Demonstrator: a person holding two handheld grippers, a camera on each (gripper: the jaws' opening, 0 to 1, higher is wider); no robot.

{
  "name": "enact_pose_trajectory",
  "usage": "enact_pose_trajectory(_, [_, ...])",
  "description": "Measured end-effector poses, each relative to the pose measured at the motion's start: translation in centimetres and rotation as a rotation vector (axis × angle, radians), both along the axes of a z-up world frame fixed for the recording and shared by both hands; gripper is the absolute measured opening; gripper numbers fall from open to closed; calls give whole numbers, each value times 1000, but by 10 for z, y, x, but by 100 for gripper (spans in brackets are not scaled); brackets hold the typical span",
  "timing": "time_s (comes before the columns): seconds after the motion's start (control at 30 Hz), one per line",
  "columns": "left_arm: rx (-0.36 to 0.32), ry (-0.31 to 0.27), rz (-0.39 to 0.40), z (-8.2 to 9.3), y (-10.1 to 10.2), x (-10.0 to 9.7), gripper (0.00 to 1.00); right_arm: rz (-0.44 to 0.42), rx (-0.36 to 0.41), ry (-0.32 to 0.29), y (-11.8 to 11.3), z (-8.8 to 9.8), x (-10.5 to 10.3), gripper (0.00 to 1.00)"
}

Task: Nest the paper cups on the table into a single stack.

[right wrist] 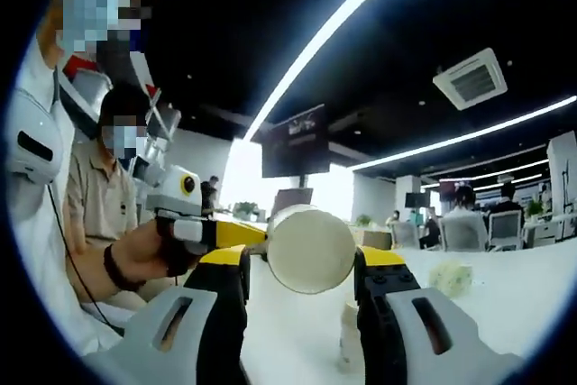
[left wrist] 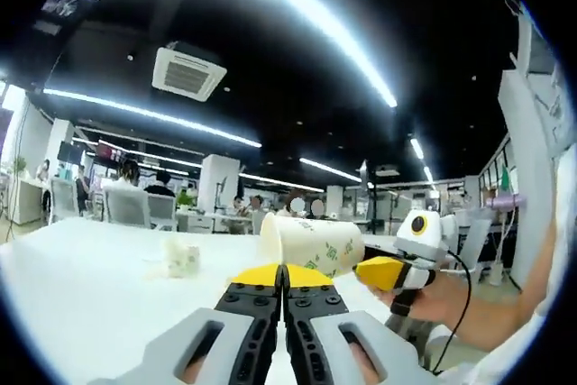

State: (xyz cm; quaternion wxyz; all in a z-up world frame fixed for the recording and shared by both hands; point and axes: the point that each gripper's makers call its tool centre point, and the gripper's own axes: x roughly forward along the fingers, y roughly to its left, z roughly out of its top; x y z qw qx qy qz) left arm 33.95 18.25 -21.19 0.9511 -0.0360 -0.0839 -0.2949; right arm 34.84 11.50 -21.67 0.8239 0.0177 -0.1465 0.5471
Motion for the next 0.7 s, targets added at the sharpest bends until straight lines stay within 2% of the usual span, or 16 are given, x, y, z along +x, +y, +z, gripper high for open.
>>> enact_pose_trajectory(0.1, [85, -26, 52, -1, 2, 1, 0, -21, -45, -9, 3, -2, 4, 54])
enact_pose_trajectory(0.2, [196, -58, 112, -3, 4, 2, 0, -40, -114, -51, 5, 3, 7, 56])
enact_pose_trajectory(0.3, [247, -74, 139, -2, 2, 1, 0, -38, -156, -73, 10, 8, 7, 57])
enact_pose_trajectory(0.37, [289, -90, 164, -1, 3, 0, 0, -40, -209, -92, 13, 7, 8, 57])
enact_pose_trajectory(0.43, [355, -108, 205, -1, 5, 0, 0, -44, -307, -120, 21, 0, 10, 56])
enact_pose_trajectory(0.57, [392, -108, 234, -3, 6, 2, 0, -29, -448, -121, 33, -14, 13, 56])
enact_pose_trajectory(0.63, [409, -105, 240, -5, 6, 3, 0, -28, -520, -145, 38, -19, 16, 56])
enact_pose_trajectory(0.7, [437, -103, 243, -8, 5, 4, 0, -15, -544, -136, 41, -20, 16, 56])
